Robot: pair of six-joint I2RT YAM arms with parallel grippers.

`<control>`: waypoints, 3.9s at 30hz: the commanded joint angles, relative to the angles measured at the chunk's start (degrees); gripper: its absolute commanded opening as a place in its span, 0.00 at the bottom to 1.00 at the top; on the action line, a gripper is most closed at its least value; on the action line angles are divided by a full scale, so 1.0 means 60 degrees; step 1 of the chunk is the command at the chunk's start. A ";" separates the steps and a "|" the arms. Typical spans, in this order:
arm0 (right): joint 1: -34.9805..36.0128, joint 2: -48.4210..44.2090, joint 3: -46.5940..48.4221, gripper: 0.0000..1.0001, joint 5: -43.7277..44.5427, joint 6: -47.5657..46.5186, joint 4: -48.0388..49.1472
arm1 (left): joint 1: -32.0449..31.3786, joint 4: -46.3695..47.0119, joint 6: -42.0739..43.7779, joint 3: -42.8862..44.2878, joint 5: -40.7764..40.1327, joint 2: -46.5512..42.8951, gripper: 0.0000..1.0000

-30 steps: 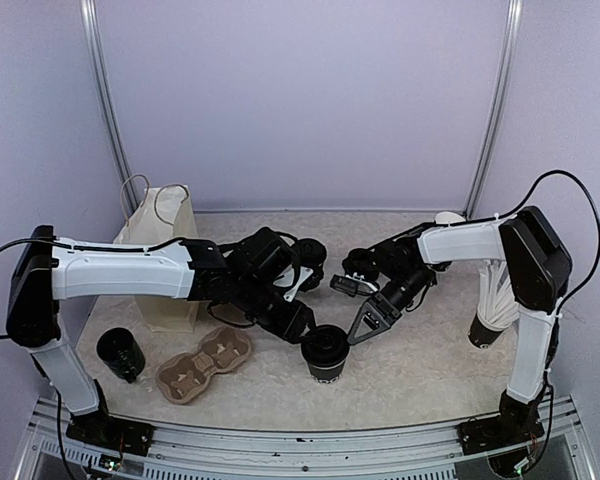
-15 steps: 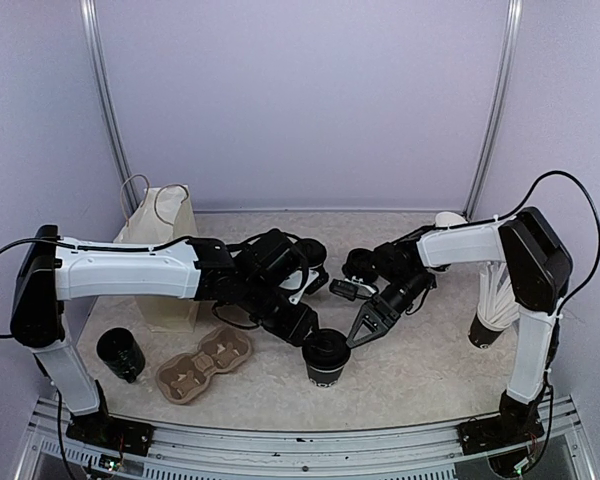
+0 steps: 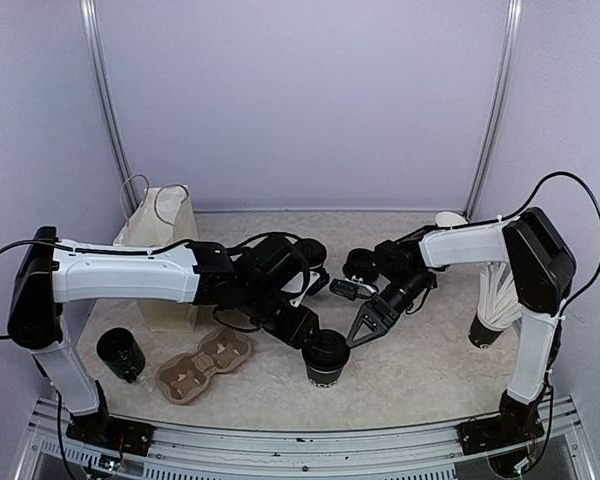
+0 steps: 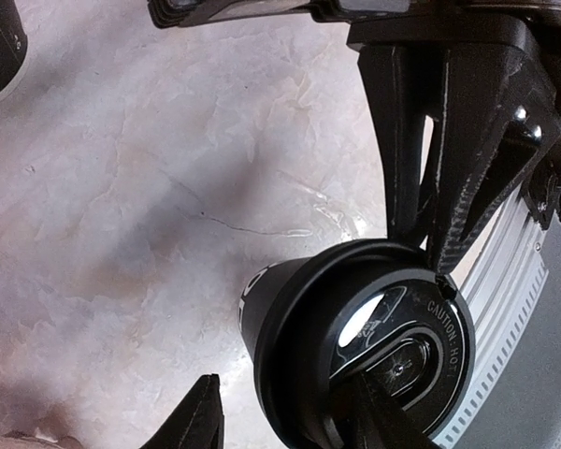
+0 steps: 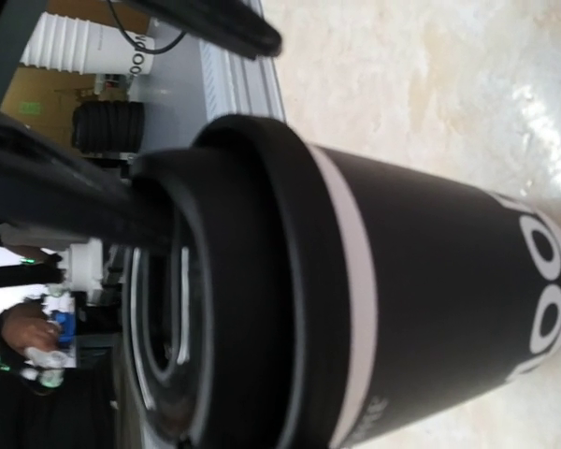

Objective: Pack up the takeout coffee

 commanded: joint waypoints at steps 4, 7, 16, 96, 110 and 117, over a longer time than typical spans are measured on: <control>0.0160 -0.0037 0.0211 0.22 0.0667 -0.1349 0.0268 | -0.0165 0.0054 0.0362 -0.0108 -0.0957 0.0017 0.47; 0.0171 -0.0136 0.0443 0.33 -0.0110 -0.1924 -0.0297 | -0.0082 0.0314 0.0724 0.0588 -0.1191 -0.0141 0.53; 0.0250 -0.0552 0.0103 0.48 -0.0362 -0.2658 -0.0729 | -0.0055 0.0456 0.1161 0.1291 -0.1665 -0.0229 0.64; 0.0950 0.1382 0.0437 0.30 0.1988 -0.0693 0.0553 | -0.0723 0.1274 -0.4154 -0.4631 0.0045 -0.1547 0.28; 0.0932 0.0862 0.0265 0.30 0.2356 -0.0711 0.0624 | -0.0592 0.2682 -0.2463 -0.4240 -0.0524 -0.1554 0.27; 0.0893 0.0047 0.0522 0.37 0.2180 -0.0902 0.0394 | -0.0562 0.1812 -0.2091 -0.2995 -0.0797 -0.1588 0.29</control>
